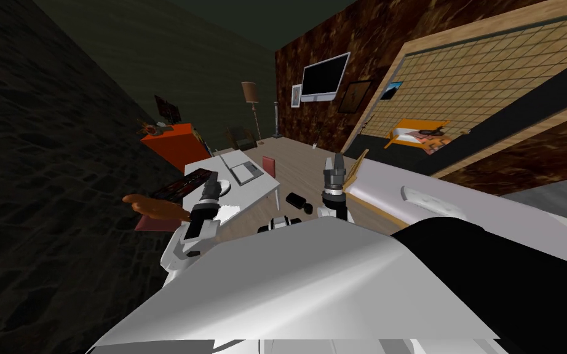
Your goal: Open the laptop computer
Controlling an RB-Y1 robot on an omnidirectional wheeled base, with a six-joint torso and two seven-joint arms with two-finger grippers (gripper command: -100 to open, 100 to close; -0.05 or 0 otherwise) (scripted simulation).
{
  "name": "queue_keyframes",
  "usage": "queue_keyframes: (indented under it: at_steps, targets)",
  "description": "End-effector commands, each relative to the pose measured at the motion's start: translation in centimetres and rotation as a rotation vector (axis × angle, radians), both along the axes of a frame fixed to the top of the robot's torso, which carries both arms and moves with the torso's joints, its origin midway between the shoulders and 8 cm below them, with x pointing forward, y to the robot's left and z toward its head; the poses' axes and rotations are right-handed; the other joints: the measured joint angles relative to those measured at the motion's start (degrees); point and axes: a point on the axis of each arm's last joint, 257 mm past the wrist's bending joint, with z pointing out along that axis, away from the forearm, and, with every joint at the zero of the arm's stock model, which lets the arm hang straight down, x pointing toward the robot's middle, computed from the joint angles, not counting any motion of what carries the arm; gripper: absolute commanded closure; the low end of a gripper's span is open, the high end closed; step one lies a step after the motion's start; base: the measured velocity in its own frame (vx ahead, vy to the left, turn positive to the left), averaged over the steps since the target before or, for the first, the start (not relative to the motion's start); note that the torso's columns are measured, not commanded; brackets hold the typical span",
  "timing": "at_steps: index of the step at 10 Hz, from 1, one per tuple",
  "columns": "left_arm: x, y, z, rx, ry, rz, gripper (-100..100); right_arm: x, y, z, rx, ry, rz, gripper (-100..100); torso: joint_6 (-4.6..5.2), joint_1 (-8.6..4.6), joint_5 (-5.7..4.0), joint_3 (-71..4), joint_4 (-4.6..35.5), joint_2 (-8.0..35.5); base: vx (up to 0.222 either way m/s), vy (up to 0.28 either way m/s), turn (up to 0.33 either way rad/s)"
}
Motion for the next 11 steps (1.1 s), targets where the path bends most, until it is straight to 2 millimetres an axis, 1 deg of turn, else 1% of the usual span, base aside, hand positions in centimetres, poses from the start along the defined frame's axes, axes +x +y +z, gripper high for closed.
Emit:
queue_keyframes:
  at_steps: [1, 6, 10, 11]
  targets:
    - [1.1, 1.7, -1.3, 0.061, 0.057, 0.032, -100, 0.0, 0.0, 0.0, 0.000, 0.000, 0.000, 0, -0.01, -0.01, 0.00, 0.00, 0.00, 0.00, 0.020, -0.005, -0.123]
    - [2.9, 5.9, -3.0, 0.169, 0.153, 0.107, -100, 0.0, 0.0, 0.0, 0.000, 0.000, 0.000, 0, -0.01, 0.00, 0.00, 0.00, 0.00, 0.01, 0.020, -0.004, -0.124]
    - [4.0, 9.8, -3.8, 0.245, 0.222, 0.178, -100, 0.0, 0.0, 0.0, 0.000, 0.000, 0.000, 0, -0.01, 0.00, 0.00, 0.01, 0.01, 0.02, 0.021, -0.003, -0.136]
    - [4.3, 11.5, -3.9, 0.275, 0.248, 0.210, -100, 0.0, 0.0, 0.0, 0.000, 0.000, 0.000, 0, -0.01, 0.00, 0.00, 0.01, 0.00, 0.02, 0.023, -0.004, -0.181]
